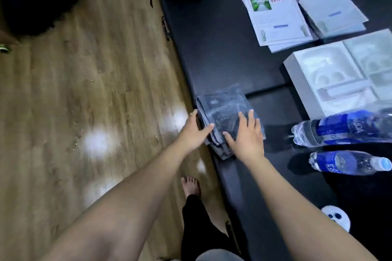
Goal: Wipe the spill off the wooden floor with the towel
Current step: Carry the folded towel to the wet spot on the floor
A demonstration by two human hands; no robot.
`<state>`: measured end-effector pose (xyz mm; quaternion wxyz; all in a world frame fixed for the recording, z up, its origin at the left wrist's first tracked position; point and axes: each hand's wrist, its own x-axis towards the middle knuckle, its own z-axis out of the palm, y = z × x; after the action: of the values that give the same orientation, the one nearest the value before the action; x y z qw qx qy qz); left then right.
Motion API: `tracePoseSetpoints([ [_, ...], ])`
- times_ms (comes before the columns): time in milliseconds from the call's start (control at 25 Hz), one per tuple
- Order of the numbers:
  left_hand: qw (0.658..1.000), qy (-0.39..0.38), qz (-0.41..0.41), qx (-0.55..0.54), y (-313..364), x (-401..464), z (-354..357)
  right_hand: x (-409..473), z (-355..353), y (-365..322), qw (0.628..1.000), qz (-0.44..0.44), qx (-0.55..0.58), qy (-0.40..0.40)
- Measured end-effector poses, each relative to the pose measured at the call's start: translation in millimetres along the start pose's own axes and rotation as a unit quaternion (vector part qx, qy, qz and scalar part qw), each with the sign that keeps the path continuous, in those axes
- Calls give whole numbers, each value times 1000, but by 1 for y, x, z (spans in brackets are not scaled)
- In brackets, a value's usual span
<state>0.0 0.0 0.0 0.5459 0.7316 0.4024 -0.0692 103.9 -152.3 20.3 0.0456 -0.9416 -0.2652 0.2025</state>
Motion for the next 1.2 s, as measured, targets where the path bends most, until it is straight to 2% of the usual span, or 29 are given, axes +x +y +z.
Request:
tracePoseSetpoints([
  [80,995,31,-36,-85,11,19,11,19,-4,8,999,39,1,-24],
  [200,989,82,-101,-78,19,36,26,44,-5,10,995,65,27,-76],
  [280,982,105,-129,-90,17,43,30,51,-2,9,993,81,55,-59],
  [360,979,88,-151,-107,11,49,26,60,-3,9,985,116,121,-31],
  [440,974,48,-170,-143,3,50,20,66,-3,10,970,139,197,-41],
  [560,958,39,-166,-229,-5,37,10,63,-3,5,960,111,251,-57],
  [640,945,53,-142,-289,-6,22,1,59,-7,-4,961,61,266,-54],
  [760,905,120,-115,-391,-2,-6,-25,53,-18,-27,959,-32,269,-86],
  [840,880,145,-104,-440,0,-27,-54,46,-29,-53,924,-37,363,-119],
  [880,876,142,-101,-449,-1,-38,-71,43,-34,-68,888,-16,436,-149],
  [920,876,134,-101,-452,-4,-51,-87,38,-39,-84,850,2,488,-199],
  [1000,877,120,-101,-454,-14,-83,-117,30,-42,-113,800,-7,506,-322],
  [1080,871,136,-83,-465,-27,-115,-139,21,-38,-141,772,-43,498,-392],
  [1200,842,228,-60,-486,-58,-176,-166,-19,-24,-199,766,-77,495,-402],
])
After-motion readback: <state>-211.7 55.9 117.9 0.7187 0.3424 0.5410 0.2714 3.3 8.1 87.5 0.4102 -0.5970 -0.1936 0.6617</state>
